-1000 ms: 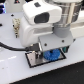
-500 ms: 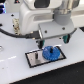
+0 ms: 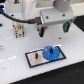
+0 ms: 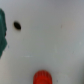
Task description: Insert the blue gear onto the right peg, followed by the red gear
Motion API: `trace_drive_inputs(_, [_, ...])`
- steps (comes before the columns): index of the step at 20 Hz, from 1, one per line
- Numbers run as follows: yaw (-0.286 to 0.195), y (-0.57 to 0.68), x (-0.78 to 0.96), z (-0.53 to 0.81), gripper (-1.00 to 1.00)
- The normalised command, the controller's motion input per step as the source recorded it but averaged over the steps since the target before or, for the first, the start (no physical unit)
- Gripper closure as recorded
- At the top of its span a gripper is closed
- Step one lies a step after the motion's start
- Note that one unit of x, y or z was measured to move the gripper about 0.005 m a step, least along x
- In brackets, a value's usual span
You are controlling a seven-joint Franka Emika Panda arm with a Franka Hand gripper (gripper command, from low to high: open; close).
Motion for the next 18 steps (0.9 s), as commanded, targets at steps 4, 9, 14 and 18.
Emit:
trace_drive_inputs(4, [0.000, 0.06, -0.76, -0.07, -1.00])
trace_drive_inputs(9, [0.000, 0.08, -0.71, -0.07, -1.00])
trace_drive_inputs(14, [0.000, 0.14, -0.64, -0.09, -1.00])
trace_drive_inputs(18, [0.000, 0.14, -0.45, -0.26, -1.00])
